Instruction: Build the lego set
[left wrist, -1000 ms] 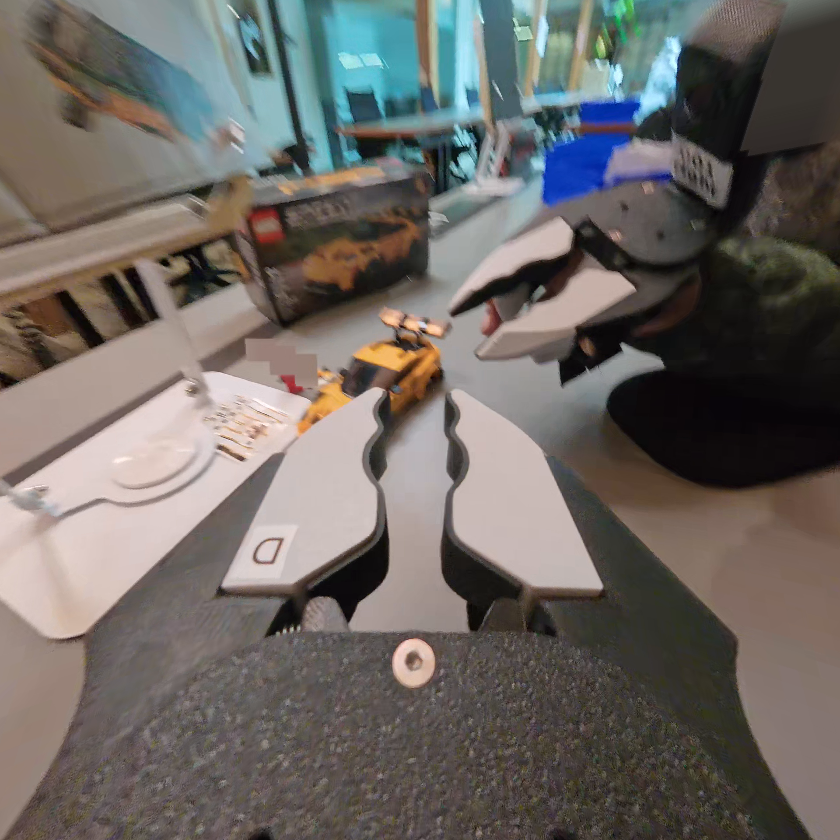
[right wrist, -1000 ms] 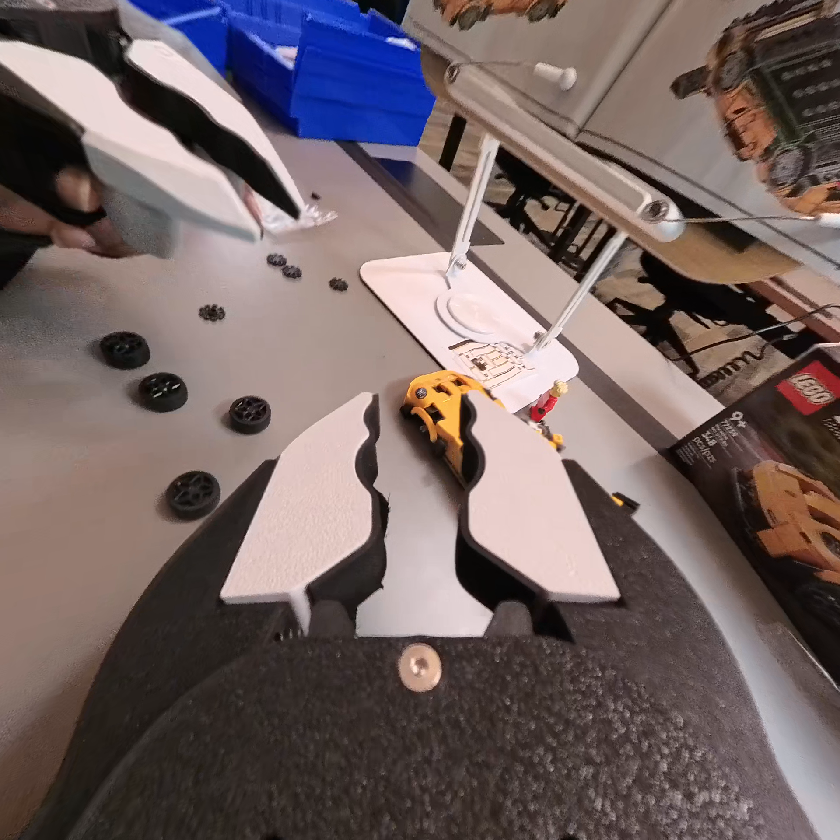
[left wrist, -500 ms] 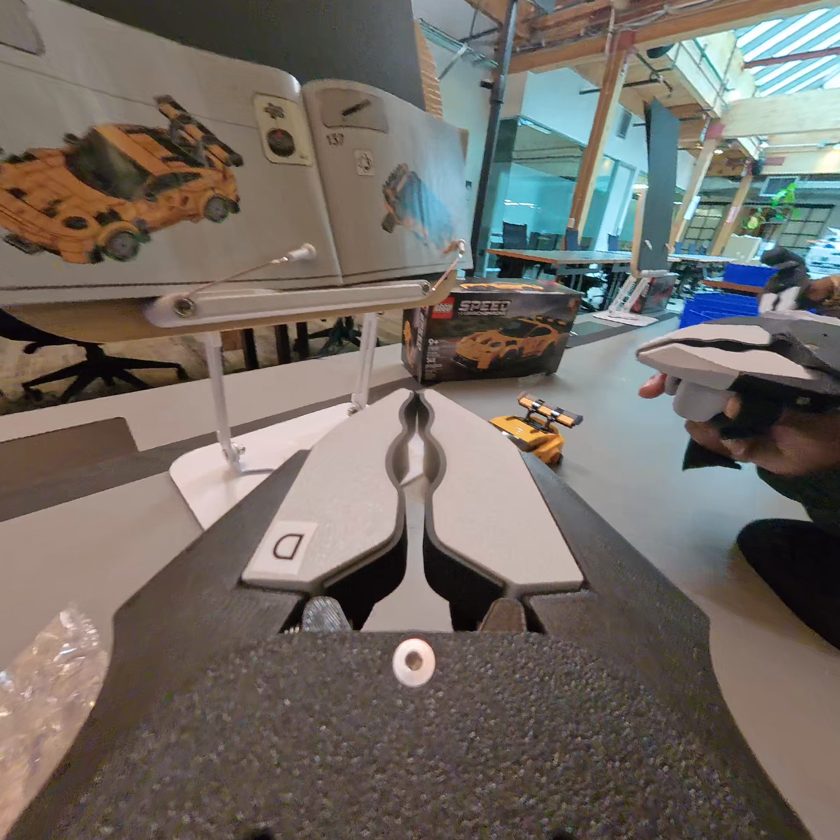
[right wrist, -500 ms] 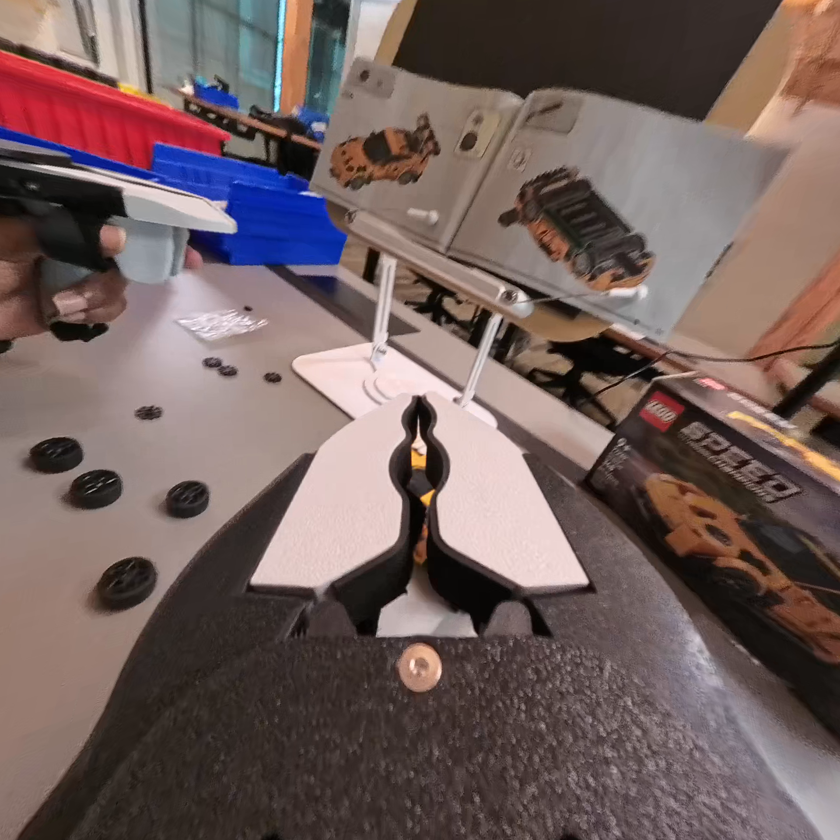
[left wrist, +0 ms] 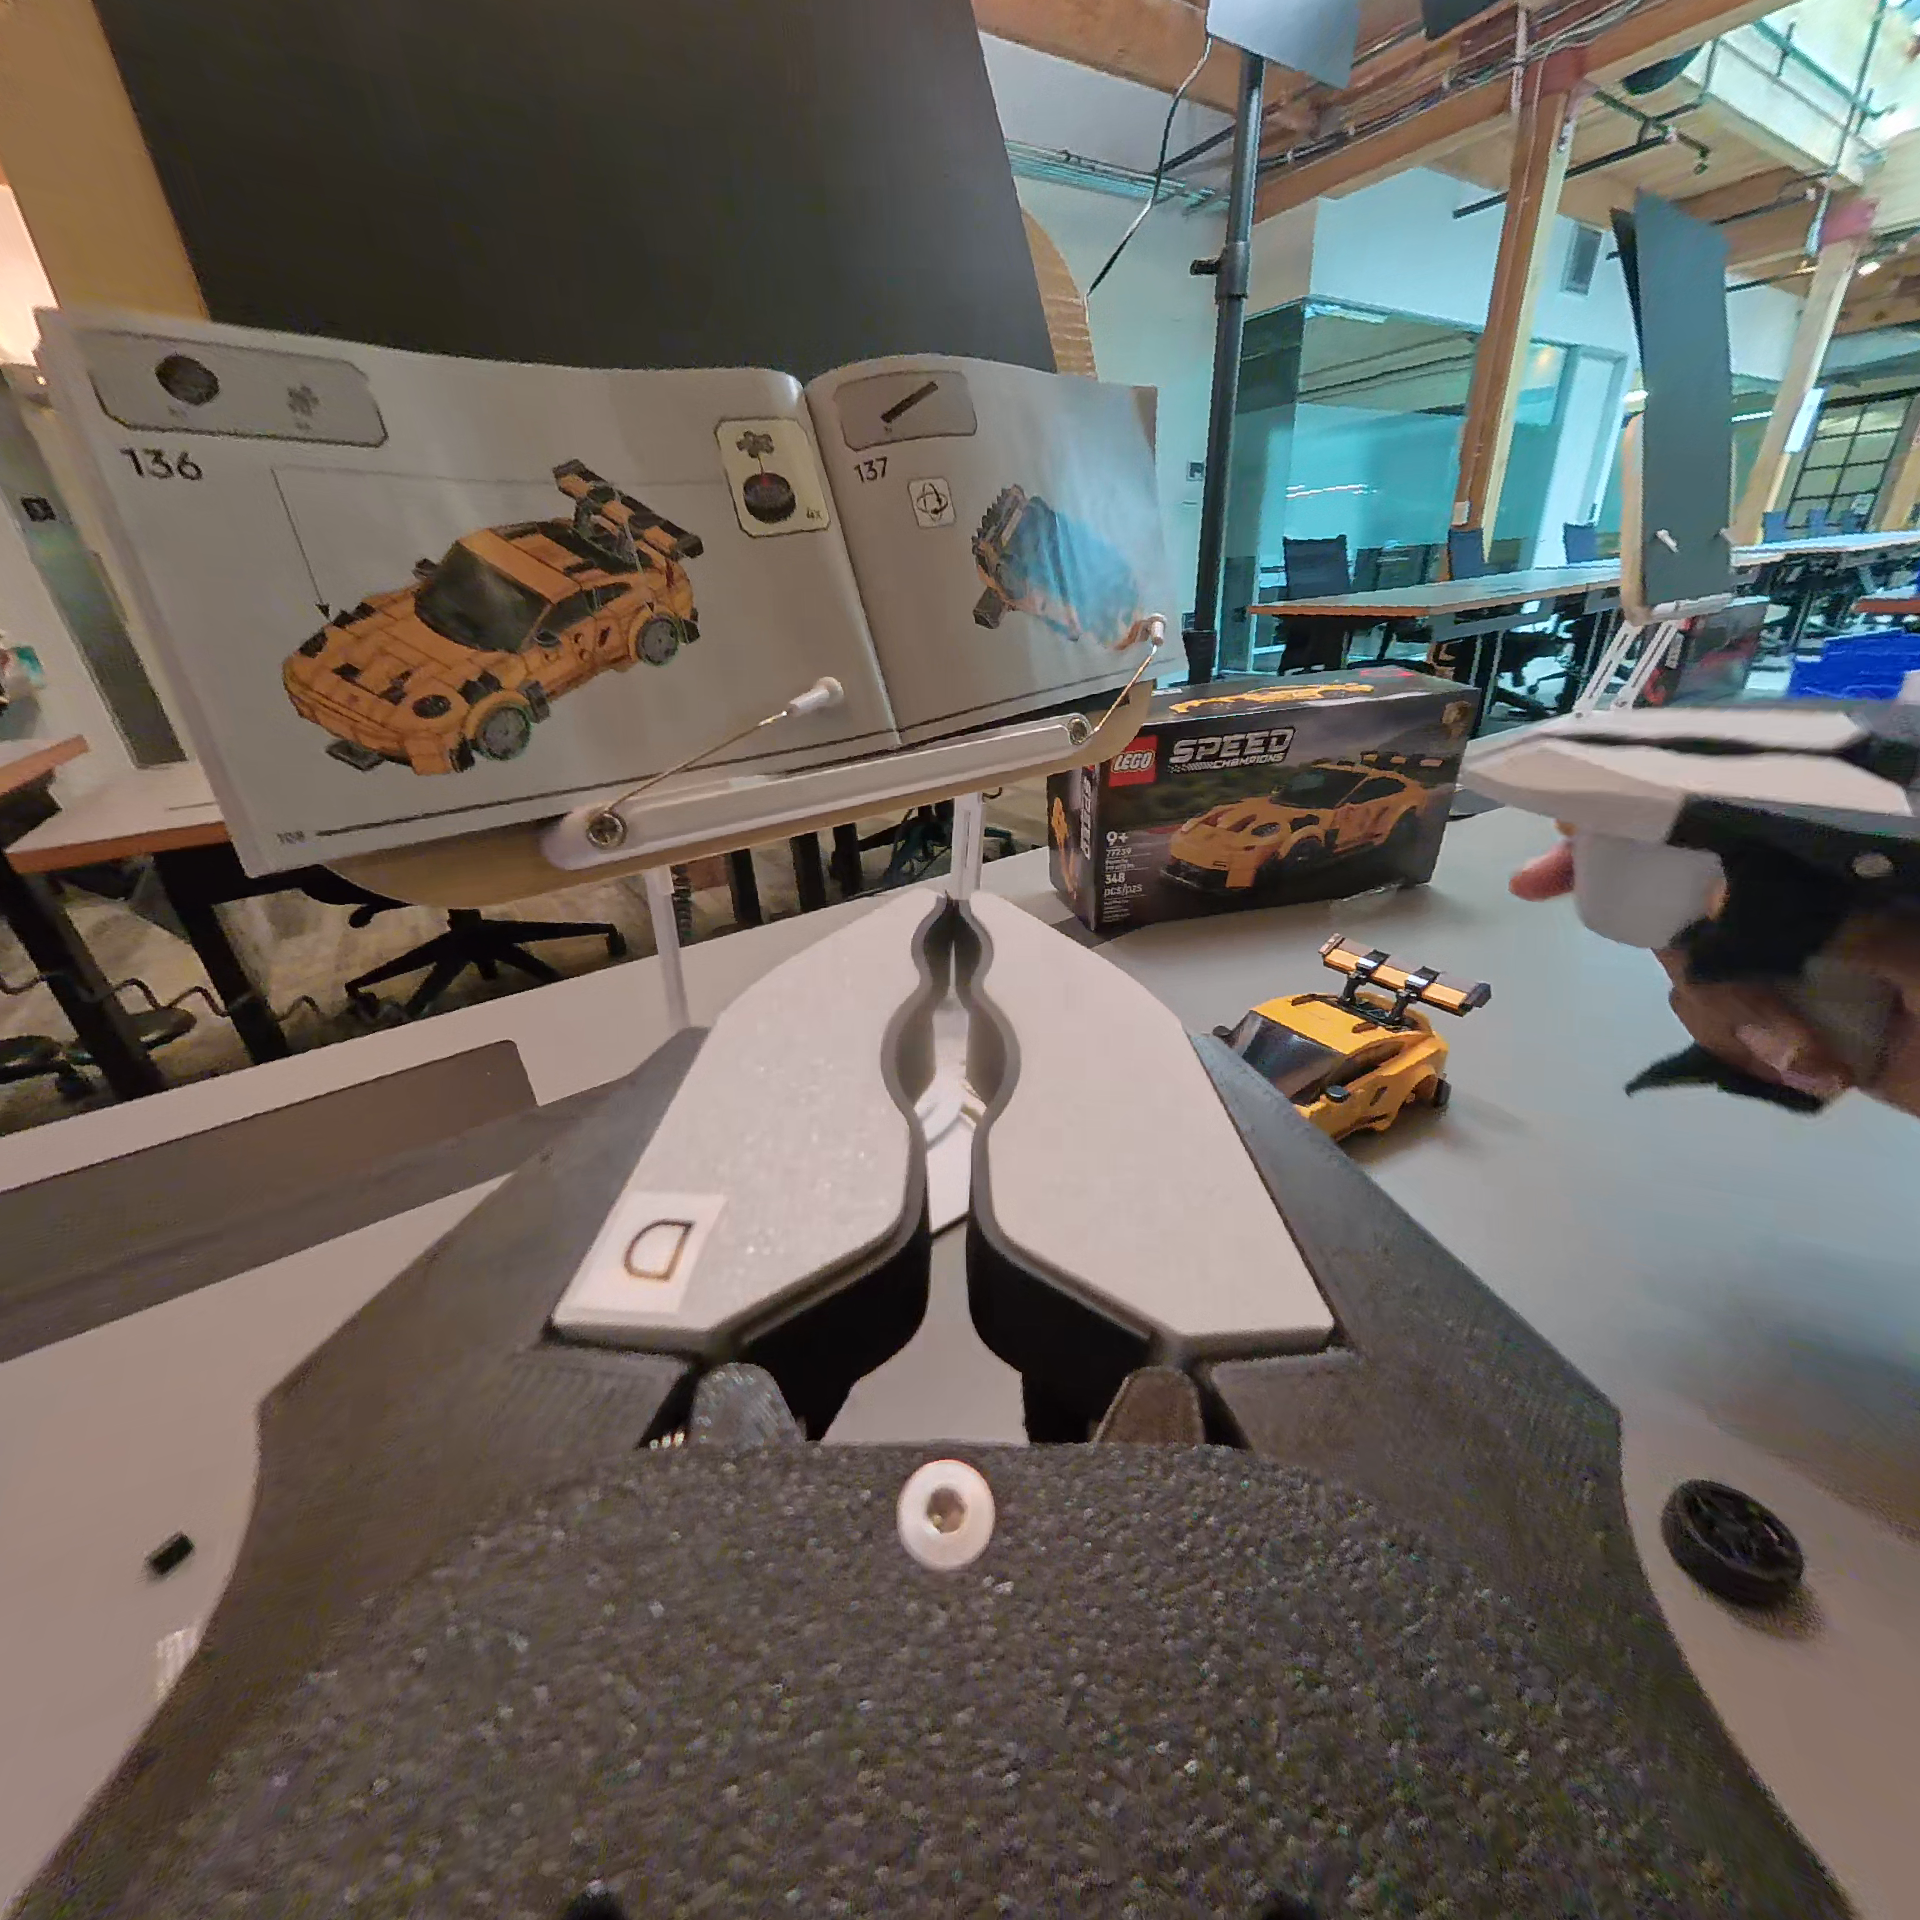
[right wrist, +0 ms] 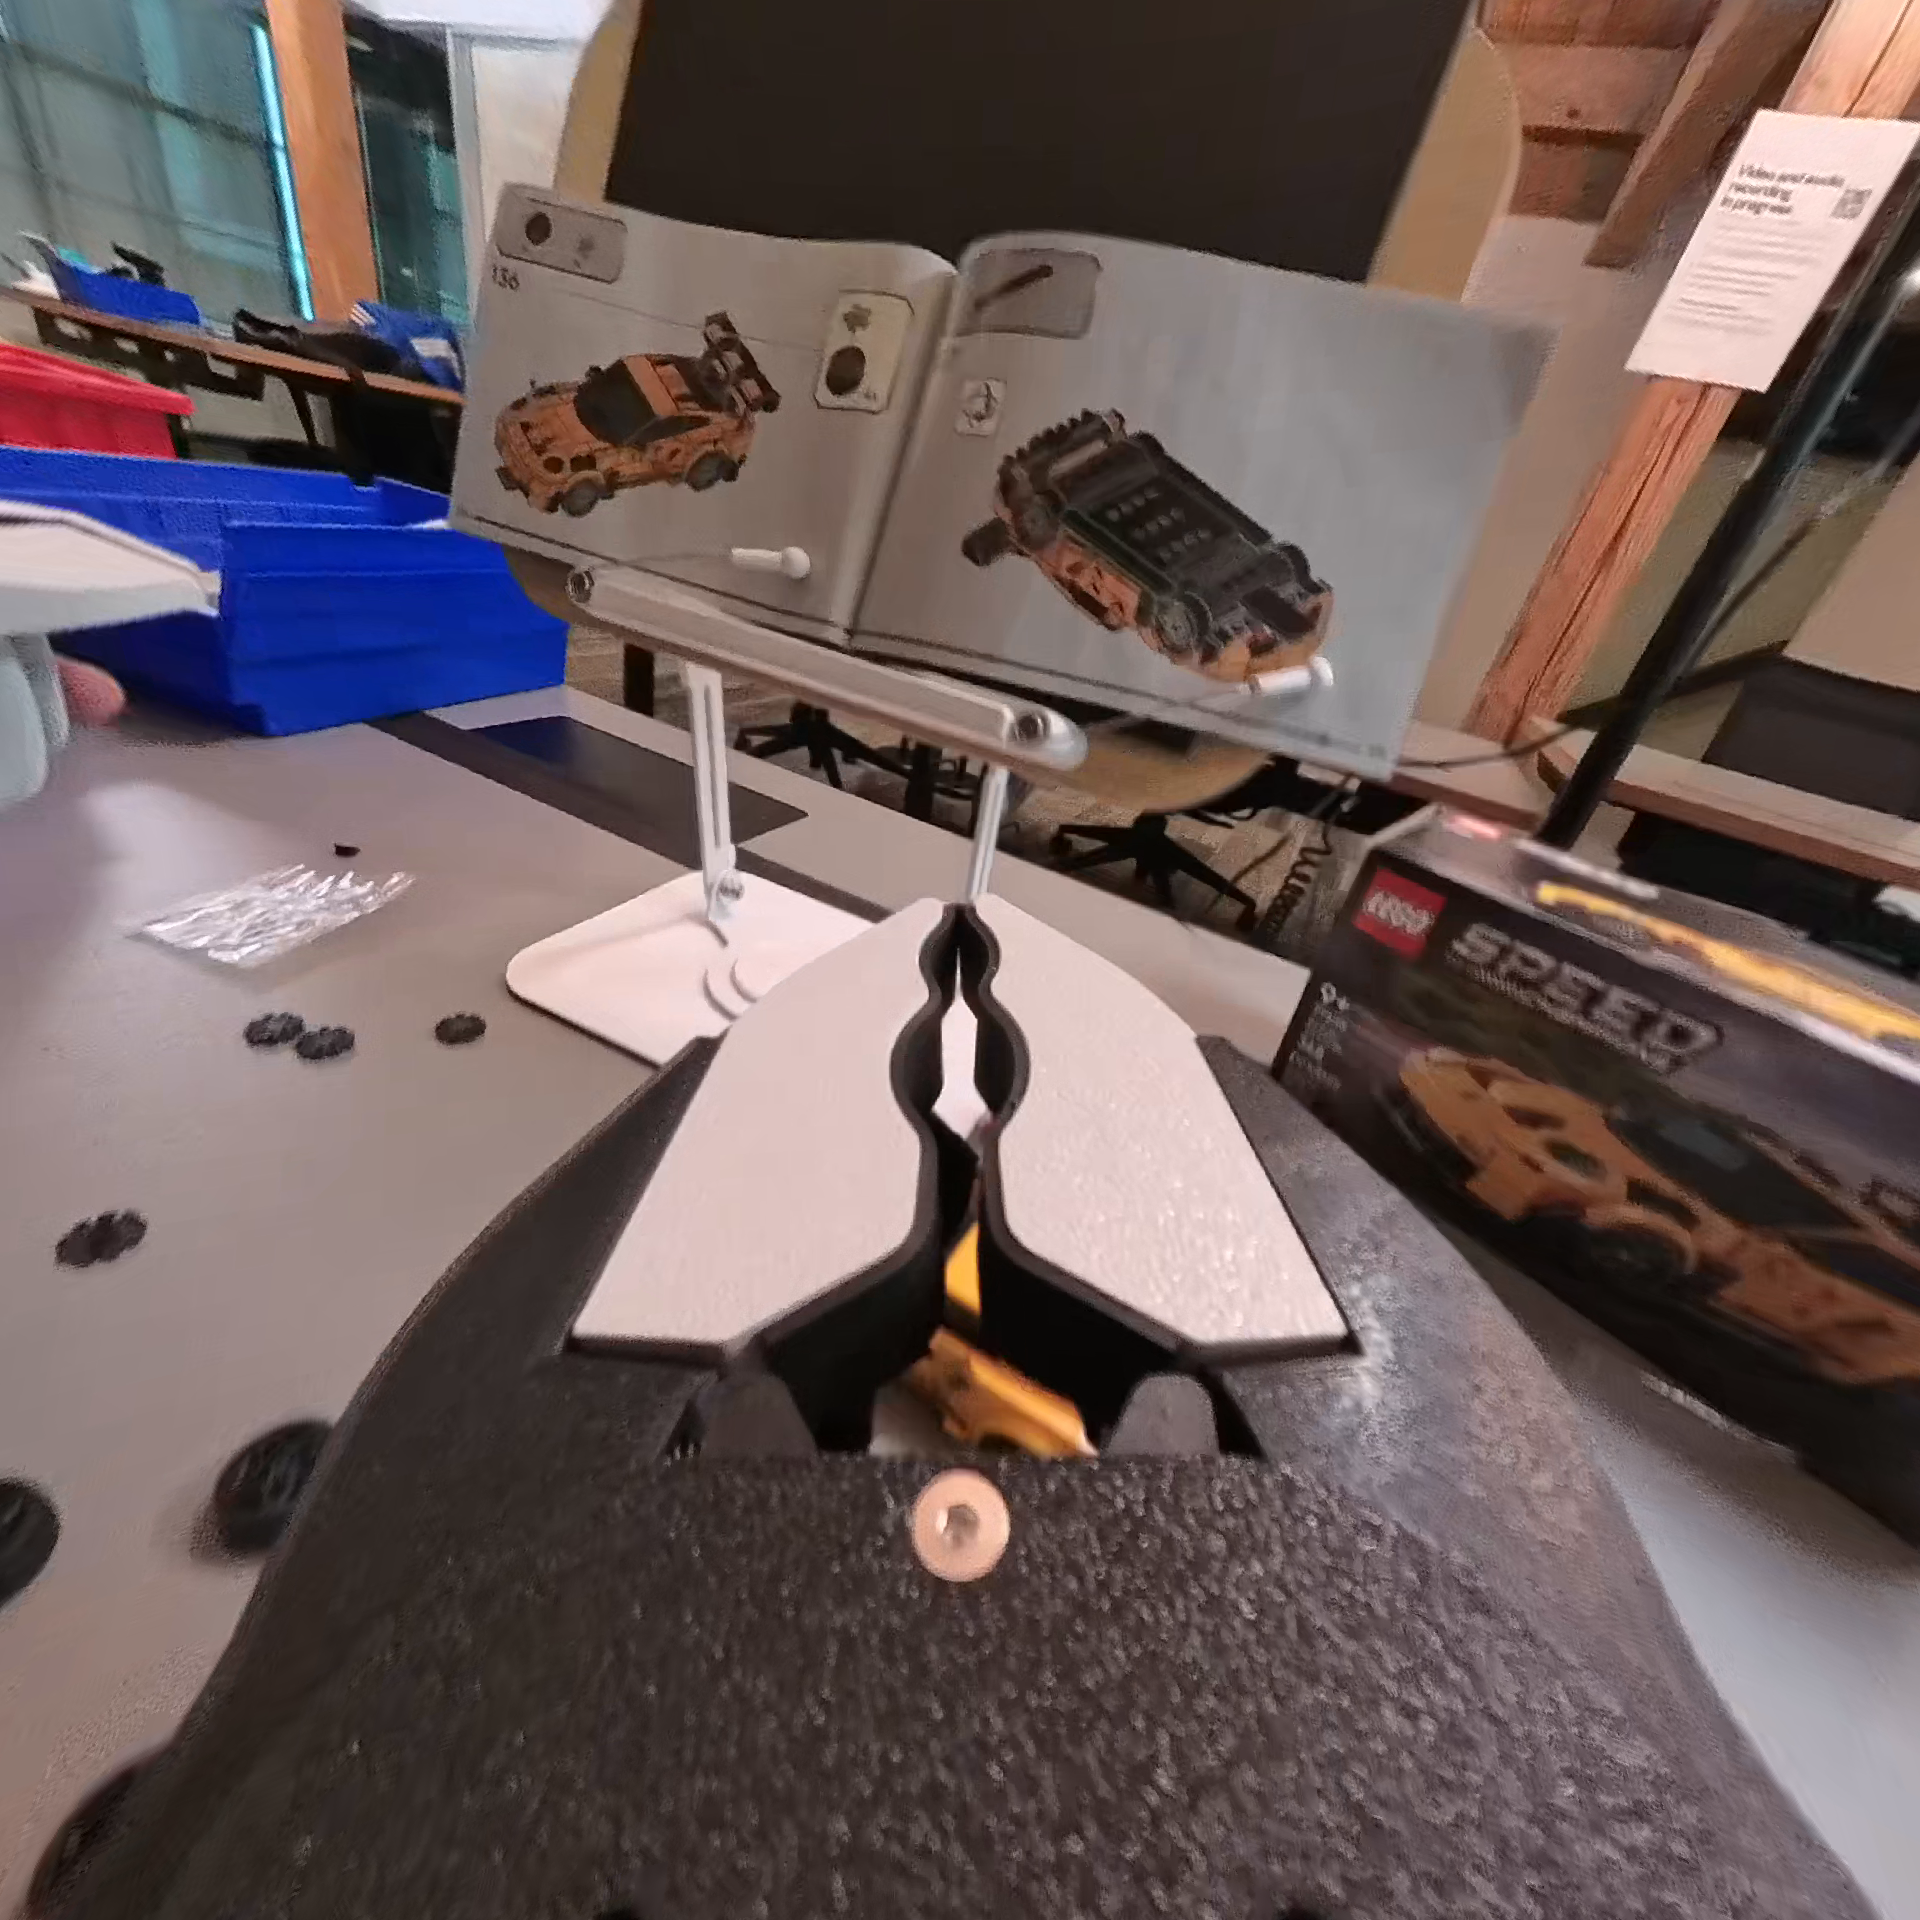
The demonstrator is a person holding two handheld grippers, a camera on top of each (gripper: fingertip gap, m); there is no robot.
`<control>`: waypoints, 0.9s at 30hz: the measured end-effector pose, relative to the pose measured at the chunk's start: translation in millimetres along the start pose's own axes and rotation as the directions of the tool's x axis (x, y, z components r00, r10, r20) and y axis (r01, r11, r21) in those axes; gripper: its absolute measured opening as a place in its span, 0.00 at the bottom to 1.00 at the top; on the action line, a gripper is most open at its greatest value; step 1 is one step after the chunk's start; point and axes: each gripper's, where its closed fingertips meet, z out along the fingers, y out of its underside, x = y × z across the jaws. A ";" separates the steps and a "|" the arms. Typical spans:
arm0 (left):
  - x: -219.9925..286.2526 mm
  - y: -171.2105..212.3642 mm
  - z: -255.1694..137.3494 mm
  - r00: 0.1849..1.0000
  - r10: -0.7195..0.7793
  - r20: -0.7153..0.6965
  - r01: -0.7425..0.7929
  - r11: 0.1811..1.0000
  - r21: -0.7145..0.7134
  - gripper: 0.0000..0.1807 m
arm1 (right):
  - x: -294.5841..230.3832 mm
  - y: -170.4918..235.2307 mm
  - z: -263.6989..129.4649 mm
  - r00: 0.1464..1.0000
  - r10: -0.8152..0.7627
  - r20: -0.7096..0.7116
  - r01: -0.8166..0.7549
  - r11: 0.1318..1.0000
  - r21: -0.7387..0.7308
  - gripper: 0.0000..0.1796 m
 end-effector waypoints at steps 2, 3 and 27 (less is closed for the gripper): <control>0.0 -0.6 -0.4 1.000 0.016 0.006 -0.016 1.000 0.002 0.00 | -6.5 -23.0 21.5 1.000 -0.025 0.000 0.025 1.000 0.015 0.00; 0.1 -0.3 -0.6 1.000 0.019 0.009 -0.019 1.000 0.002 0.00 | -9.1 -35.8 34.3 1.000 -0.027 0.002 0.027 0.999 0.023 0.00; -20.3 9.1 -2.1 0.993 0.090 0.082 -0.085 0.994 -0.061 0.02 | 6.5 -105.1 174.7 0.985 0.055 -0.162 -0.049 0.998 0.045 0.00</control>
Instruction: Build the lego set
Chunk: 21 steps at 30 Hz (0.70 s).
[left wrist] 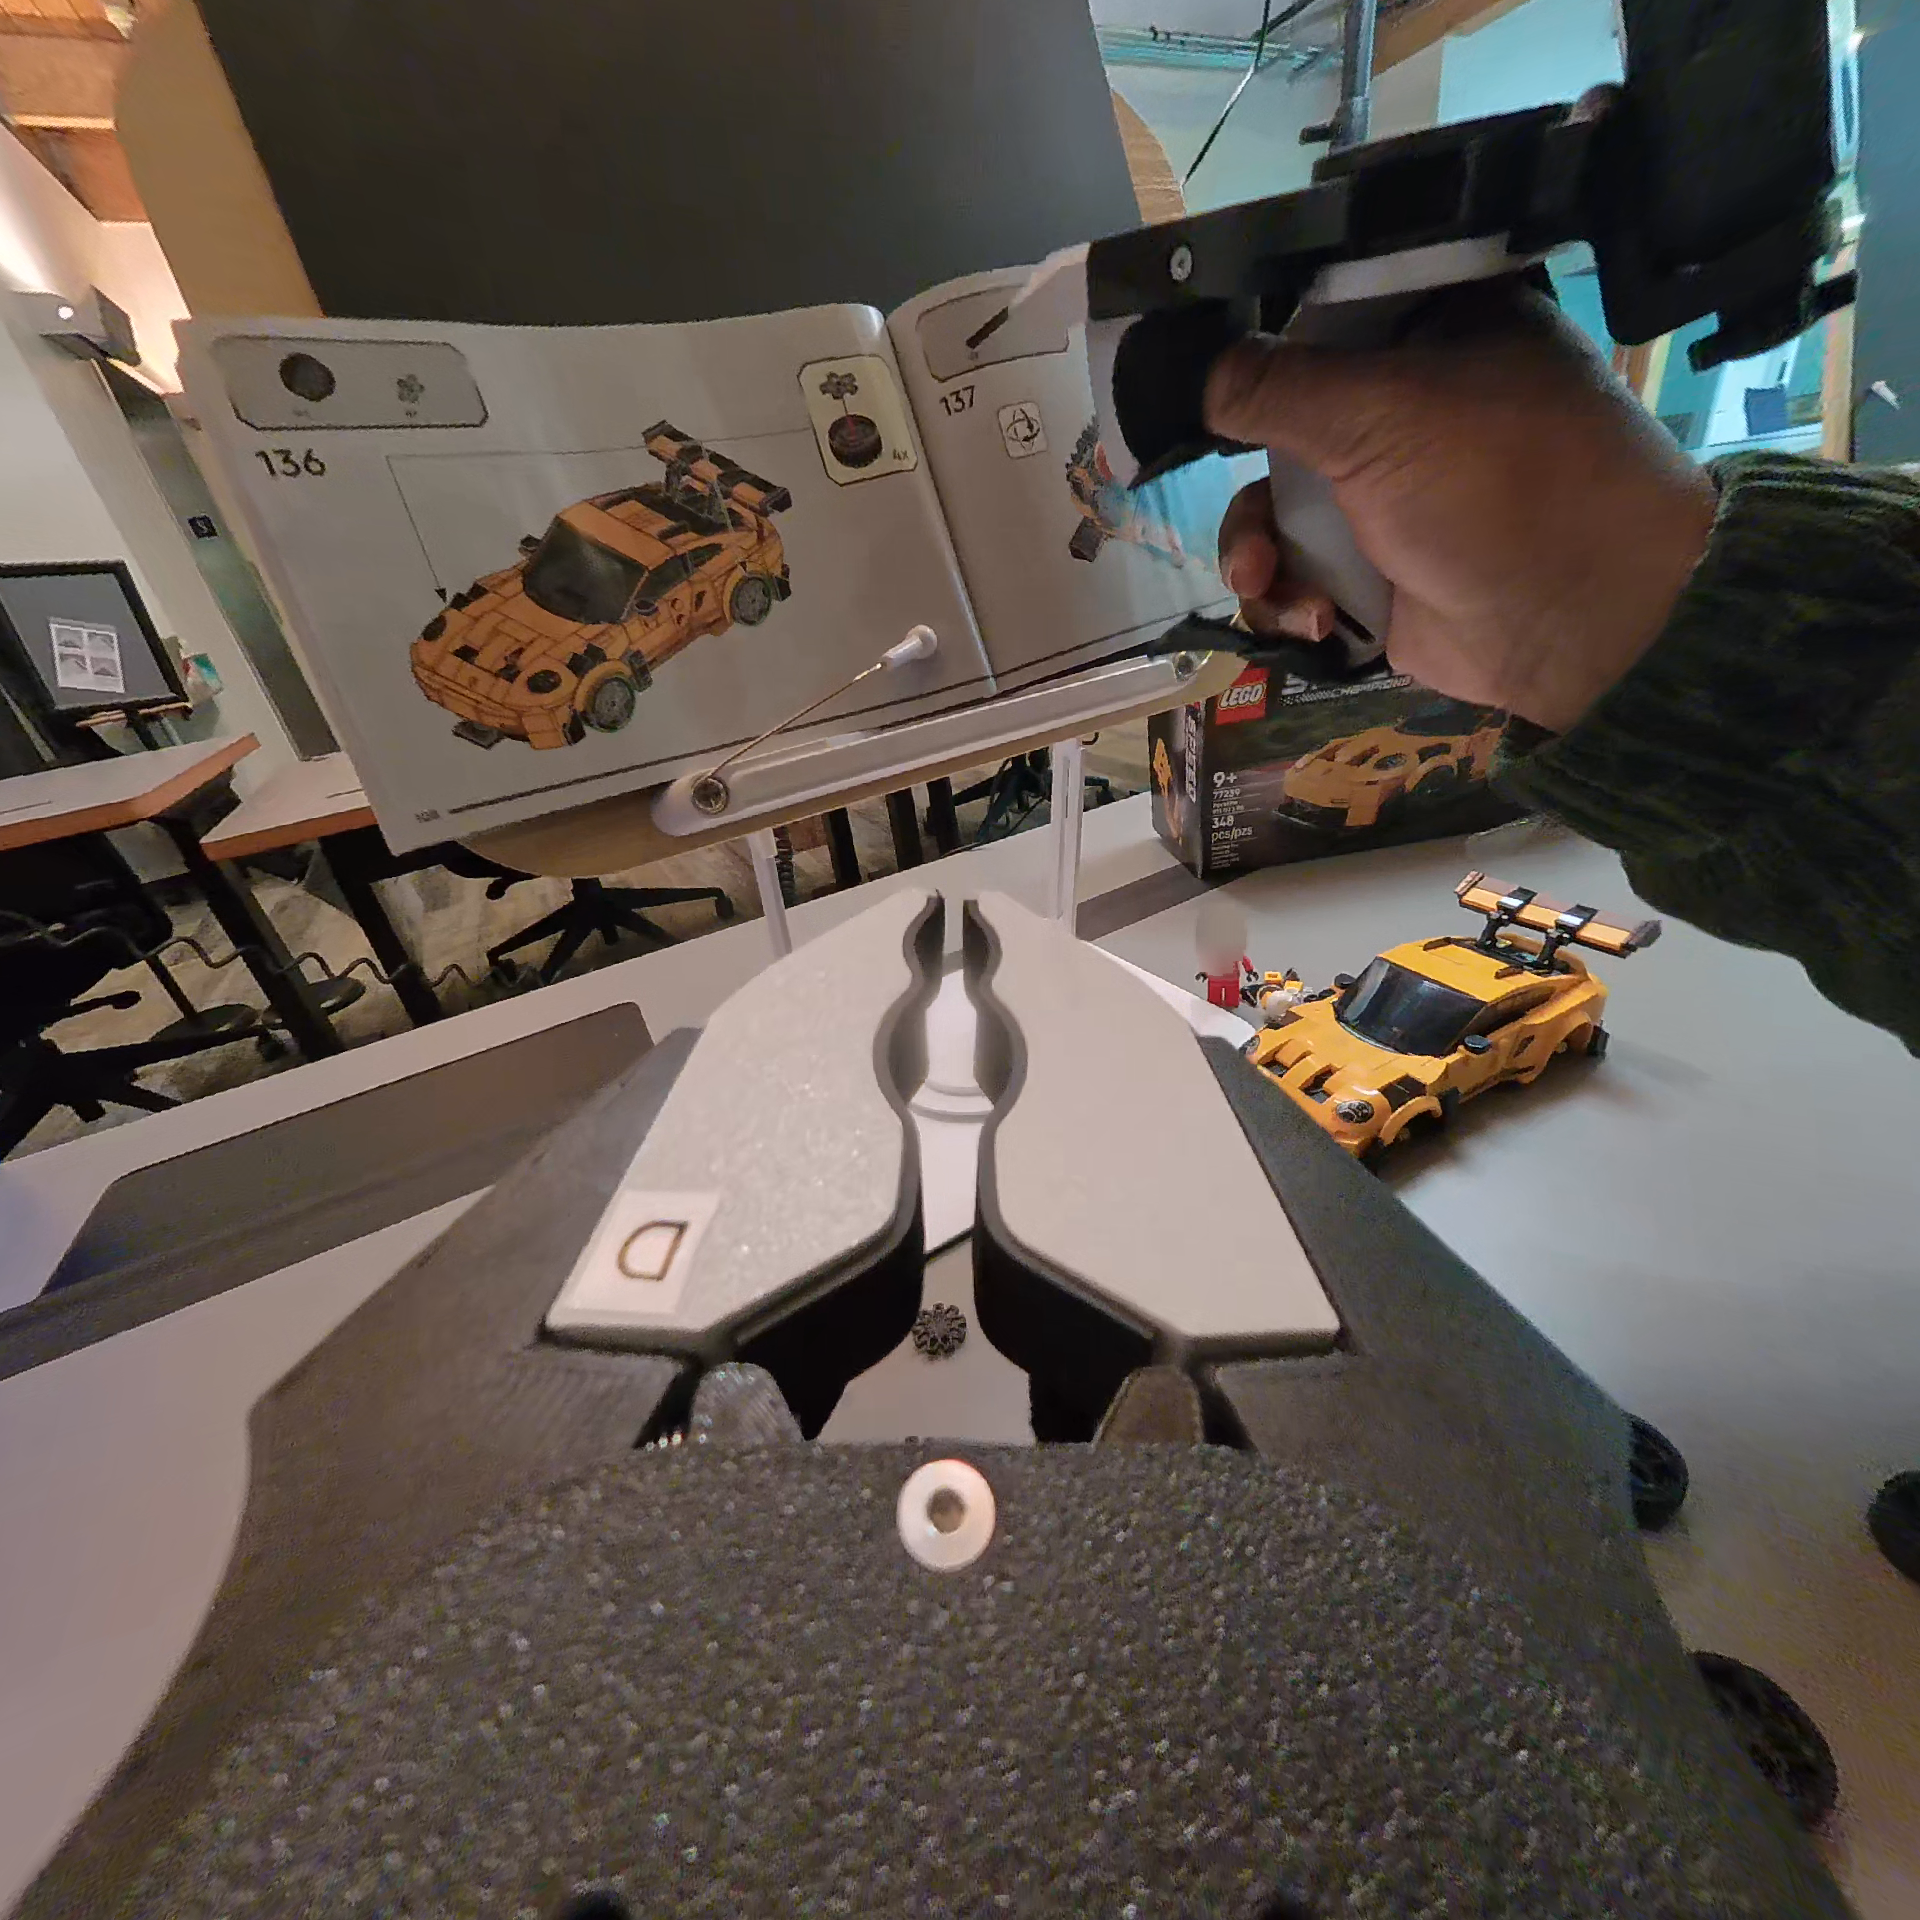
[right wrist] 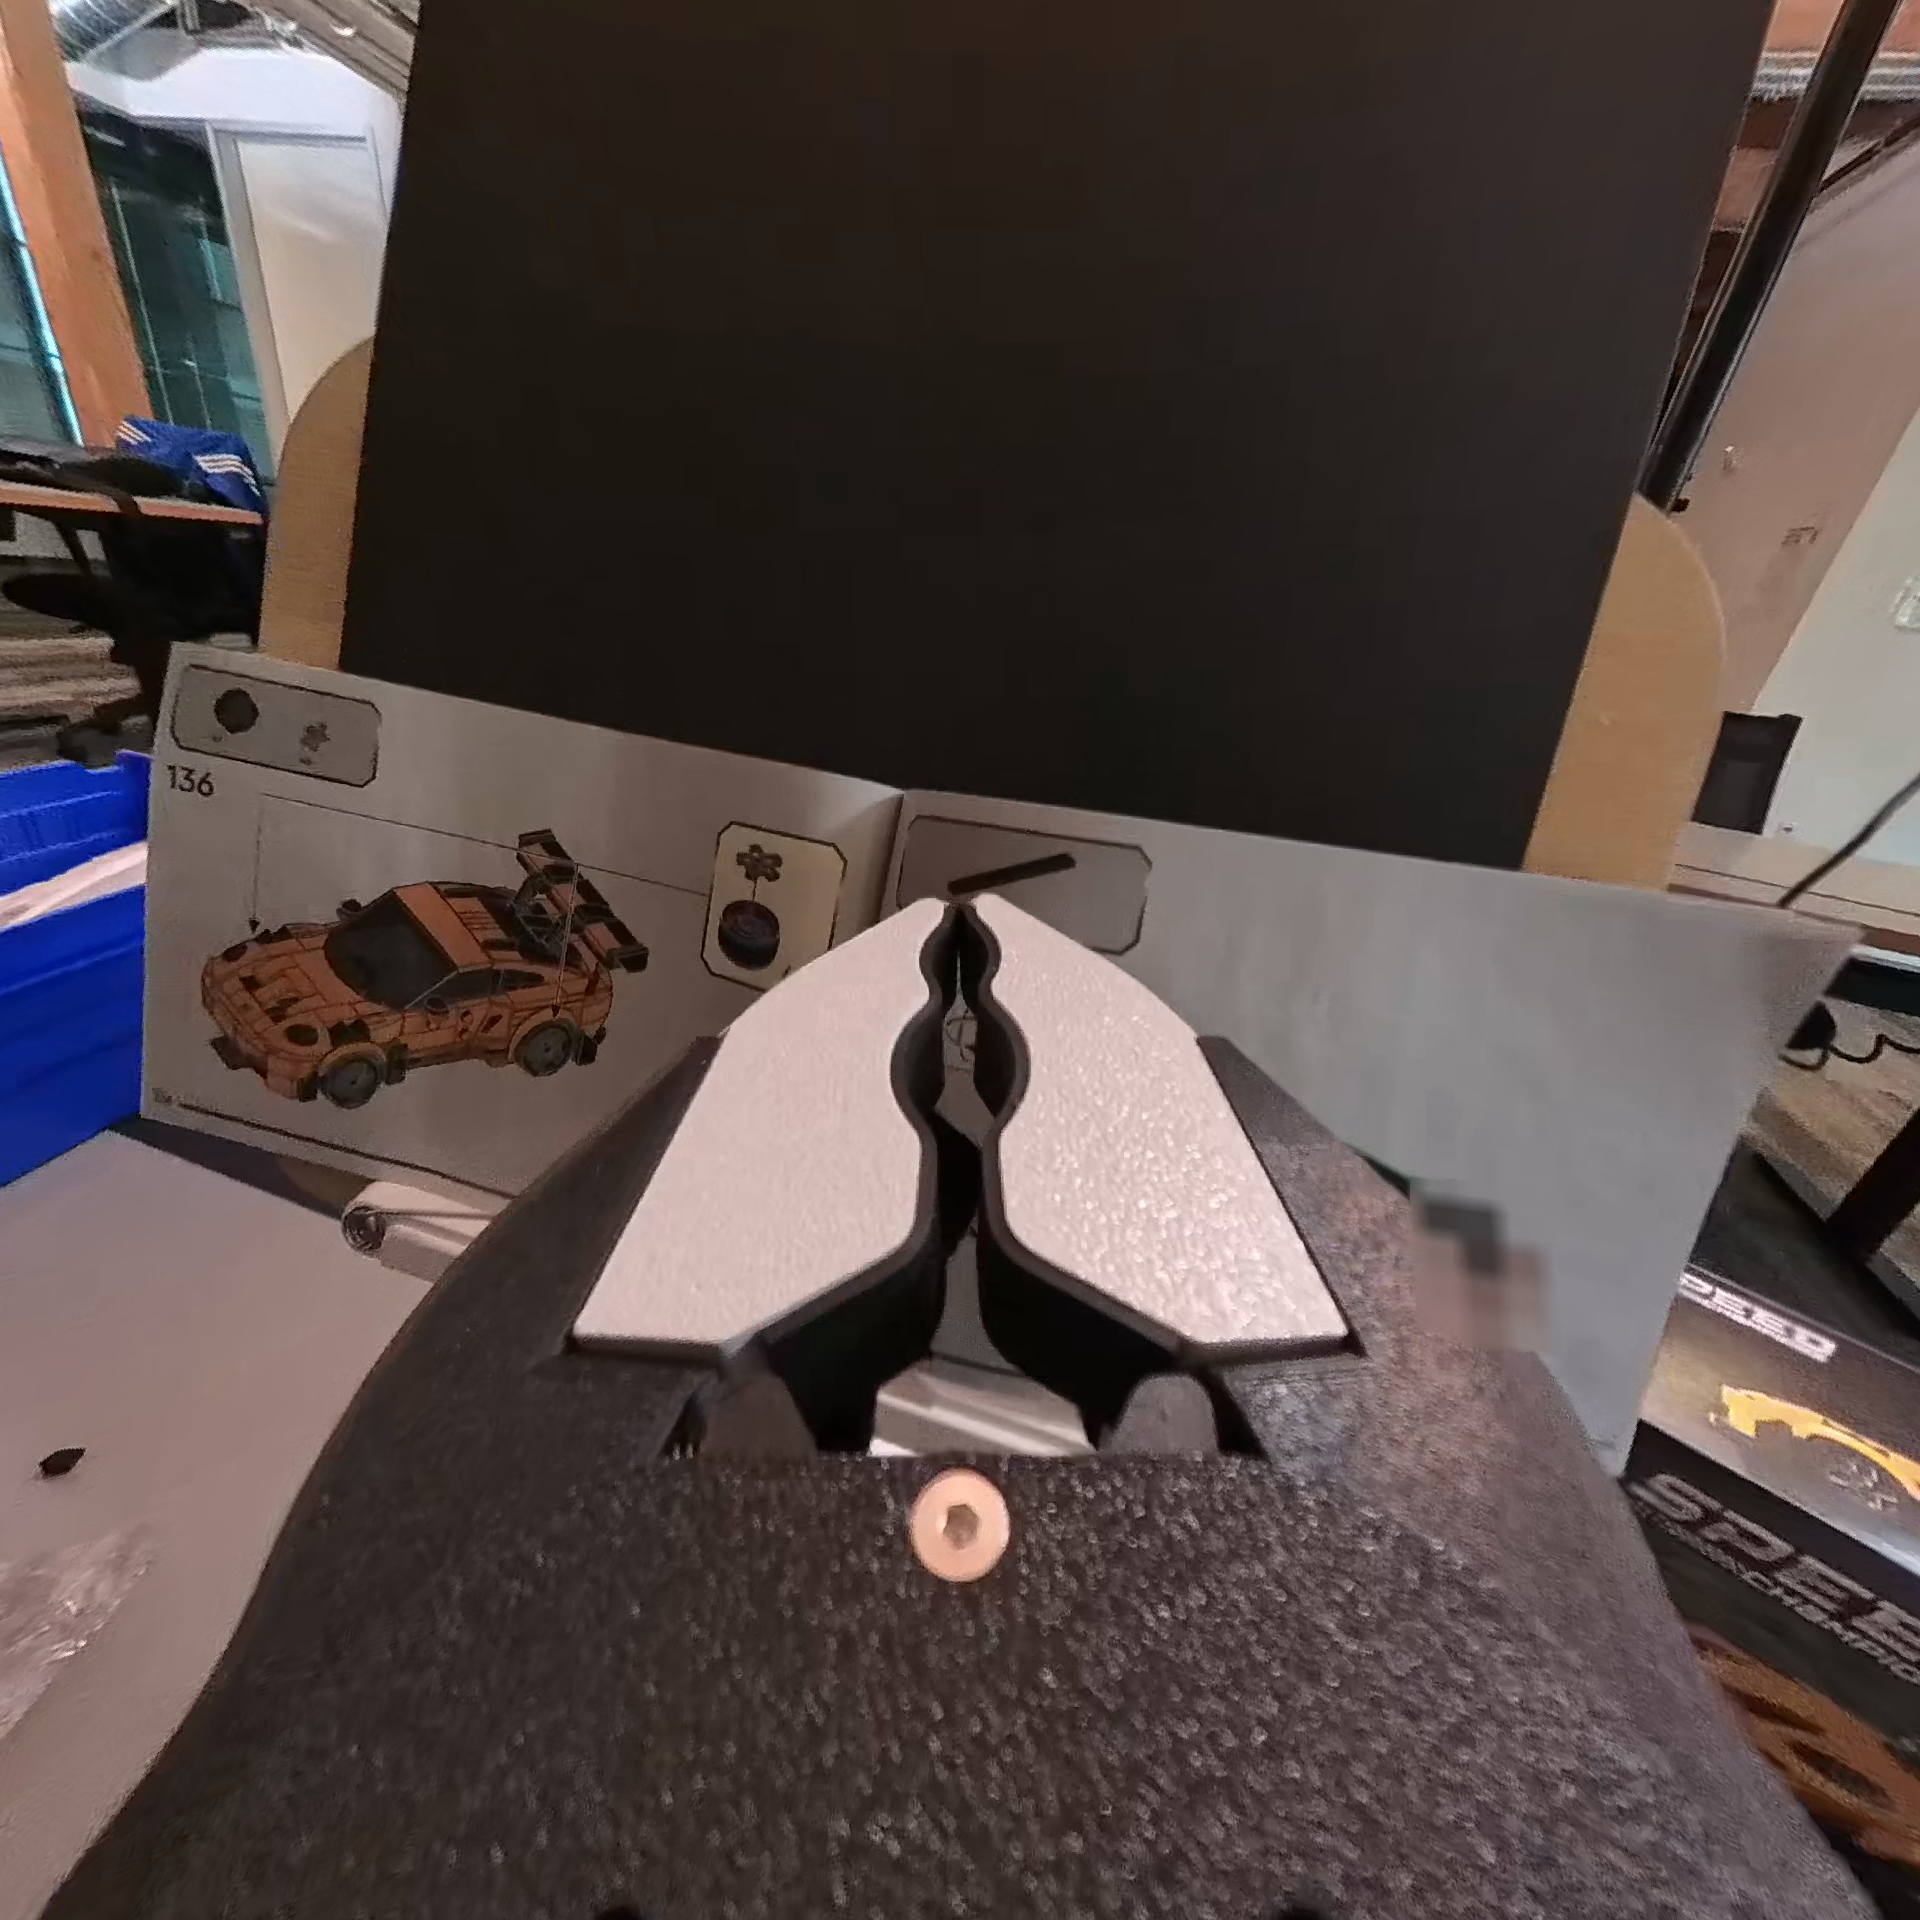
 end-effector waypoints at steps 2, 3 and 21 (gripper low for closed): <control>-0.7 1.3 0.3 1.000 -0.004 0.000 0.004 1.000 -0.004 0.02 | 2.3 -1.0 2.6 1.000 -0.007 -0.002 0.007 1.000 -0.001 0.00; -1.0 1.3 0.3 1.000 -0.006 -0.001 0.006 1.000 -0.004 0.02 | 3.3 -0.6 3.2 1.000 -0.006 -0.002 0.006 1.000 -0.003 0.00; 10.7 4.5 1.9 0.998 -0.035 -0.050 0.033 0.998 -0.044 0.00 | 8.5 2.9 -34.4 0.999 0.004 0.035 -0.005 1.000 0.024 0.00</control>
